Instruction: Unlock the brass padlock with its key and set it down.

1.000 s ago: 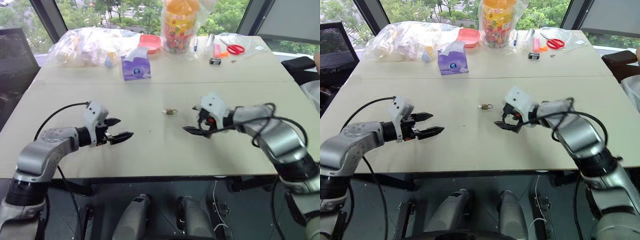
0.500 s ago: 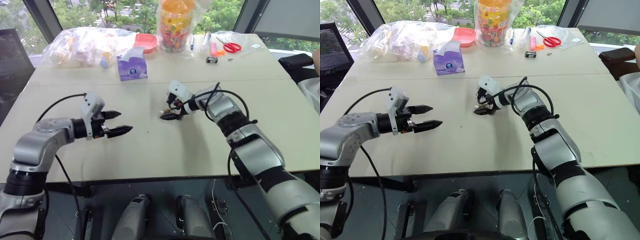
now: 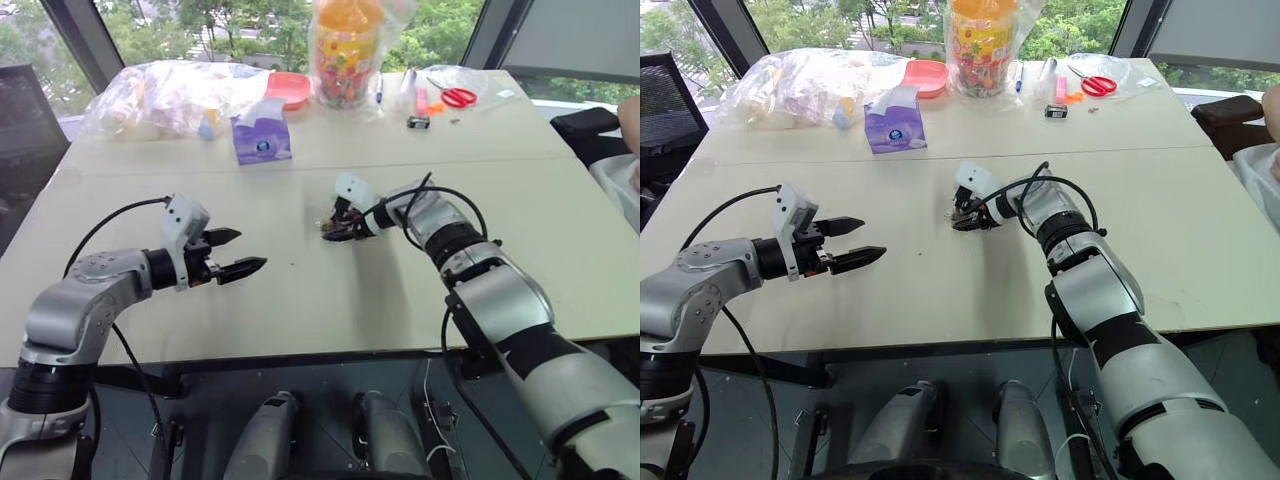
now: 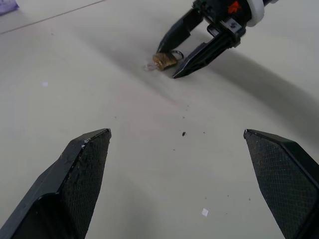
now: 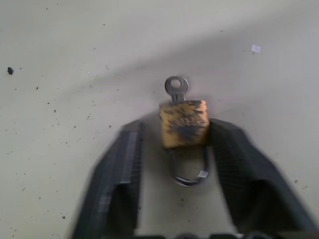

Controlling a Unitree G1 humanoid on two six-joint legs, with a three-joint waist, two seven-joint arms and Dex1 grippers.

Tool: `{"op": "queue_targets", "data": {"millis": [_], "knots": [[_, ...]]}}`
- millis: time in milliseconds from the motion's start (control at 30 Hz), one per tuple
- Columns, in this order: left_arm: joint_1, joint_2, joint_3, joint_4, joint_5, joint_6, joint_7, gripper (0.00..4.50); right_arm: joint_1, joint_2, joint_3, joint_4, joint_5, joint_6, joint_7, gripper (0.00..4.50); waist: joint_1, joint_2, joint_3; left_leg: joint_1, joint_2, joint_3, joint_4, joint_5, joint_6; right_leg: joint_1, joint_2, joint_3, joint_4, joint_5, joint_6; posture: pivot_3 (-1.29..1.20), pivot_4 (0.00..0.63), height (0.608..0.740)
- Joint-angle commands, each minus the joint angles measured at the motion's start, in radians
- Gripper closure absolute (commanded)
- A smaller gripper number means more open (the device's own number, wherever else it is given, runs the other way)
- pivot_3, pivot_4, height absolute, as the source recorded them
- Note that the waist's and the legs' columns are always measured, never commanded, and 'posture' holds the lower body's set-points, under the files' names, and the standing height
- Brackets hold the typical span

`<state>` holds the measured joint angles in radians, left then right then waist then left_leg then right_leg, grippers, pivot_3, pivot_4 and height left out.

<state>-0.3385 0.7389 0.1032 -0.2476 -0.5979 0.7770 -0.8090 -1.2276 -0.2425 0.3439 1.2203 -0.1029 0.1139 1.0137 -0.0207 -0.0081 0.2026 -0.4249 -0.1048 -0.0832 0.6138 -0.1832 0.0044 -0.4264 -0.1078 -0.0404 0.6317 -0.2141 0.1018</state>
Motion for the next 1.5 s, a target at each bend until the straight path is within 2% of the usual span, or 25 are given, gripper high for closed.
{"op": "queue_targets", "data": {"millis": [33,167,233,300,433,567,700,800,933,1467,1500], "knots": [[-0.040,-0.008,-0.003,0.011,0.010,-0.021,-0.004,0.00,-0.011,0.012,-0.002,0.003,-0.040,-0.014,-0.006,3.85,-0.001,0.000,0.000,0.000,0.001,0.000,0.000,0.000,0.000,0.000,0.001,0.000,0.000,0.000,0.000,0.00,0.150,0.740],[-0.072,-0.031,-0.016,0.055,0.017,-0.039,-0.011,0.00,0.002,-0.012,-0.008,-0.064,-0.064,-0.092,-0.043,3.85,0.000,0.000,0.000,0.000,0.003,0.001,0.000,0.001,-0.001,-0.001,0.004,0.001,0.000,0.001,-0.002,0.00,0.150,0.740],[-0.102,-0.066,-0.003,0.104,-0.001,-0.045,-0.016,0.00,0.038,-0.056,-0.018,-0.231,-0.078,-0.198,-0.083,3.85,0.006,0.000,0.000,0.000,0.005,0.001,0.000,0.001,-0.002,-0.001,0.004,0.001,0.000,0.002,-0.003,0.00,0.150,0.740],[-0.132,-0.093,0.014,0.141,-0.023,-0.038,-0.022,0.00,0.104,-0.093,-0.036,-0.450,-0.068,-0.215,-0.079,3.85,0.007,0.000,0.000,-0.001,0.005,0.002,0.000,0.001,-0.002,-0.002,0.004,0.002,0.000,0.002,-0.003,0.00,0.150,0.740],[-0.210,-0.137,0.049,0.216,-0.084,-0.014,-0.053,0.00,0.275,-0.161,-0.054,-0.924,-0.047,-0.143,-0.061,3.85,0.006,0.000,0.000,-0.002,0.006,0.002,-0.001,0.002,0.000,-0.003,0.005,0.002,-0.001,0.002,-0.003,0.00,0.150,0.740],[-0.306,-0.175,0.063,0.326,-0.095,-0.040,-0.070,0.00,0.362,-0.179,-0.056,-1.157,-0.052,-0.029,-0.068,3.85,0.003,0.000,0.000,-0.002,0.007,0.003,0.000,0.002,0.000,-0.003,0.006,0.002,-0.001,0.002,-0.004,0.00,0.150,0.740],[-0.357,-0.182,0.053,0.371,-0.115,-0.026,-0.143,0.00,0.374,-0.183,-0.061,-1.213,-0.075,0.021,-0.099,3.85,0.004,0.000,0.000,-0.002,0.008,0.003,0.001,0.003,-0.001,-0.002,0.006,0.002,-0.001,0.003,-0.005,0.00,0.150,0.740],[-0.366,-0.175,0.038,0.372,-0.118,-0.023,-0.196,0.84,0.375,-0.185,-0.061,-1.226,-0.083,0.037,-0.120,3.85,0.006,0.000,0.000,-0.002,0.008,0.003,0.001,0.003,-0.001,-0.002,0.007,0.002,-0.001,0.003,-0.005,0.00,0.150,0.740],[-0.384,-0.185,0.029,0.391,-0.099,-0.024,-0.210,2.60,0.373,-0.188,-0.060,-1.243,-0.085,0.049,-0.136,3.85,0.006,0.000,0.000,-0.002,0.008,0.003,0.001,0.003,-0.001,-0.002,0.007,0.002,-0.002,0.003,-0.005,0.00,0.150,0.740],[-0.444,-0.236,0.000,0.499,-0.037,-0.082,-0.241,2.60,0.374,-0.196,-0.045,-1.307,-0.079,0.091,-0.128,3.85,0.008,-0.001,0.000,-0.002,0.008,0.003,0.001,0.003,-0.001,-0.002,0.007,0.002,-0.002,0.003,-0.005,0.00,0.150,0.740],[-0.447,-0.238,0.001,0.504,-0.036,-0.085,-0.244,3.13,0.374,-0.195,-0.043,-1.309,-0.080,0.094,-0.128,3.85,0.007,-0.001,0.000,-0.002,0.008,0.003,0.001,0.003,-0.001,-0.002,0.007,0.002,-0.002,0.003,-0.005,0.00,0.150,0.740]]}}
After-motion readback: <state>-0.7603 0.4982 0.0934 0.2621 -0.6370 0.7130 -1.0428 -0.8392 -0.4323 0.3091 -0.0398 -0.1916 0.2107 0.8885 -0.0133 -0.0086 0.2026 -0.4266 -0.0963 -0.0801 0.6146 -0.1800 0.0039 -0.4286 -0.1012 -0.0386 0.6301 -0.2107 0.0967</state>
